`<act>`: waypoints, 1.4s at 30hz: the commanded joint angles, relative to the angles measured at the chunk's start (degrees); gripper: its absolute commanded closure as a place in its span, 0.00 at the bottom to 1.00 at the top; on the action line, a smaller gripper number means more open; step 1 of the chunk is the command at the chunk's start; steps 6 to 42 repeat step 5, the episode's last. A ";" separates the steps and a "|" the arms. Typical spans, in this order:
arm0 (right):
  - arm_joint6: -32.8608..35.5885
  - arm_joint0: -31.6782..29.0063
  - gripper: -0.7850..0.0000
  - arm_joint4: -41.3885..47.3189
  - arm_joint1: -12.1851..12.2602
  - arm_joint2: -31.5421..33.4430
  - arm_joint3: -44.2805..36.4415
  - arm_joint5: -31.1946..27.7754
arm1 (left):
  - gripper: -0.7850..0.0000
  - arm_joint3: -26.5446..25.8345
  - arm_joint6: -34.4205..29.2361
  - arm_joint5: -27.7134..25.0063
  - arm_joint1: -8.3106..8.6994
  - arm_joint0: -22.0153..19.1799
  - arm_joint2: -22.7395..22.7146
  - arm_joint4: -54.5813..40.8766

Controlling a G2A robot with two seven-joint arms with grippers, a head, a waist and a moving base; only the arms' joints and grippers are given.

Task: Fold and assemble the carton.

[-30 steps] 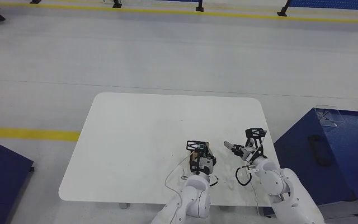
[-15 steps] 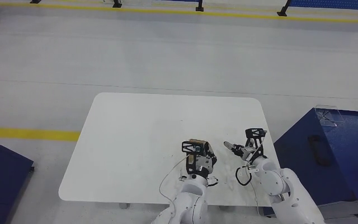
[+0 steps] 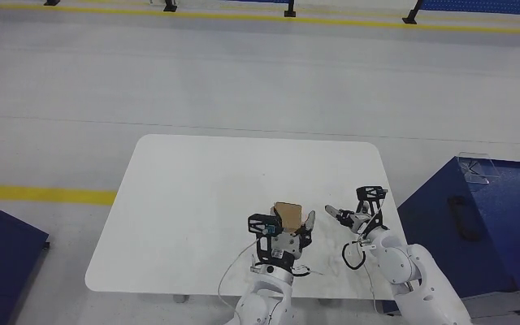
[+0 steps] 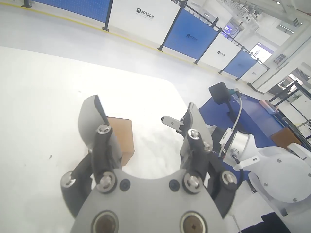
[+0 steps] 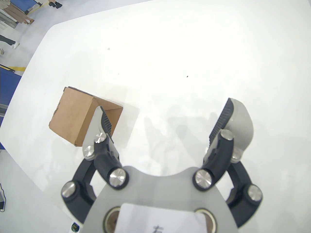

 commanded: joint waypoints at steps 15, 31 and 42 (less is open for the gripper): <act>0.00 0.00 0.00 0.00 0.00 0.00 0.00 0.00 | 0.03 0.00 0.00 0.00 0.00 0.00 0.00 0.00; 0.00 0.00 0.00 0.00 0.00 0.00 0.00 0.00 | 0.03 0.00 0.00 0.00 0.00 0.00 0.00 0.00; 0.00 0.00 0.00 0.00 0.00 0.00 0.00 0.00 | 0.03 0.00 0.00 0.00 0.00 0.00 0.00 0.00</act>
